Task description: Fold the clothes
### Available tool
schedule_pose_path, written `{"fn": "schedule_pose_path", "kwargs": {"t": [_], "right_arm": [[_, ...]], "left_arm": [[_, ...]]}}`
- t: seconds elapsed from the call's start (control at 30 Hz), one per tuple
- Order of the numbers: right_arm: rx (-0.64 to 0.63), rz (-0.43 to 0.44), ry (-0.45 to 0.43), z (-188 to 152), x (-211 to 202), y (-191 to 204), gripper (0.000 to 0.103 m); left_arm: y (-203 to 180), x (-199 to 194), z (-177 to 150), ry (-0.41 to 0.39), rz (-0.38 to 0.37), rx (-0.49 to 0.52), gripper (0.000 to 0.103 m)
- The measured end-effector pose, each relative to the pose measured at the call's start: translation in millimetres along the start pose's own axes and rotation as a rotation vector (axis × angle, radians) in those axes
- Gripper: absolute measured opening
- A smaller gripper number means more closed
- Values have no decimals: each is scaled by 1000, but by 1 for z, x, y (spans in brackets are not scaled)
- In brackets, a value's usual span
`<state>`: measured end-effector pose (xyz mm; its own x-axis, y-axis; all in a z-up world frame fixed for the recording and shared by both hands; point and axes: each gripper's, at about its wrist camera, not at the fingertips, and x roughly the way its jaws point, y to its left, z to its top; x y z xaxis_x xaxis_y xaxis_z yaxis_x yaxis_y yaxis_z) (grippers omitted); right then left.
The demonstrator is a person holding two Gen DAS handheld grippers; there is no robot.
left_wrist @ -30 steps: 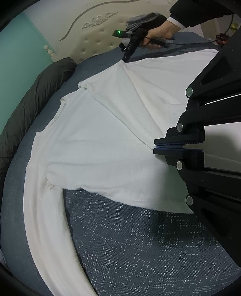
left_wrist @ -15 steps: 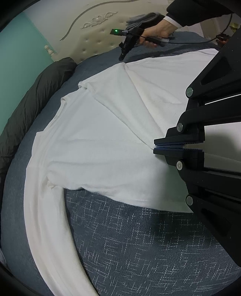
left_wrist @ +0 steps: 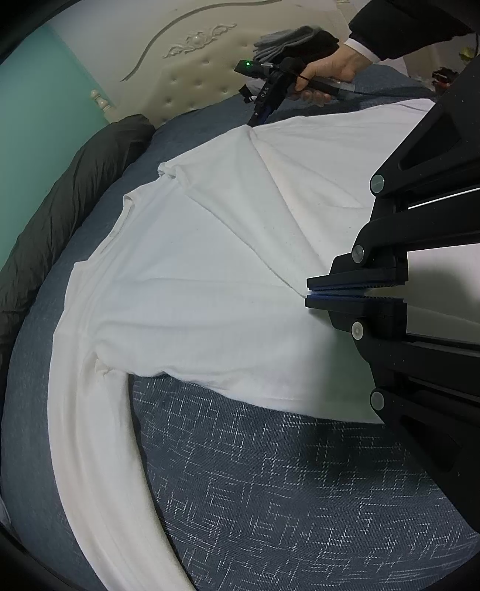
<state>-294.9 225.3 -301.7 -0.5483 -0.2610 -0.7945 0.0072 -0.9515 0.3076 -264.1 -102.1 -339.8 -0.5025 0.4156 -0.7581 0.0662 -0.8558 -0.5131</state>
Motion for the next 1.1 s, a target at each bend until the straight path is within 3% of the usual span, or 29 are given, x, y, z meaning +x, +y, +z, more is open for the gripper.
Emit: {"fn": "schedule_pose_path", "kwargs": {"t": [0.27,0.4,0.47,0.8,1.1], "right_arm": [[-67,15,-4,7,17,21,21],[-97,-20,-8,3,17,19,4],[-123,-45,-9,1,17,21,1],[-126,-92,-100,10,-6,19,0],[-99,-150,-49,28,19,18,0]], "left_arm": [[2,-3,0,-3,-2,-5,3],[2,-2,0,-1,-1,-3,3],[2,-2,-1,-1,-1,-3,3],[3,-3,1,-4,-1,-5,3],[2,-4,-2,1,1,2,3]]}}
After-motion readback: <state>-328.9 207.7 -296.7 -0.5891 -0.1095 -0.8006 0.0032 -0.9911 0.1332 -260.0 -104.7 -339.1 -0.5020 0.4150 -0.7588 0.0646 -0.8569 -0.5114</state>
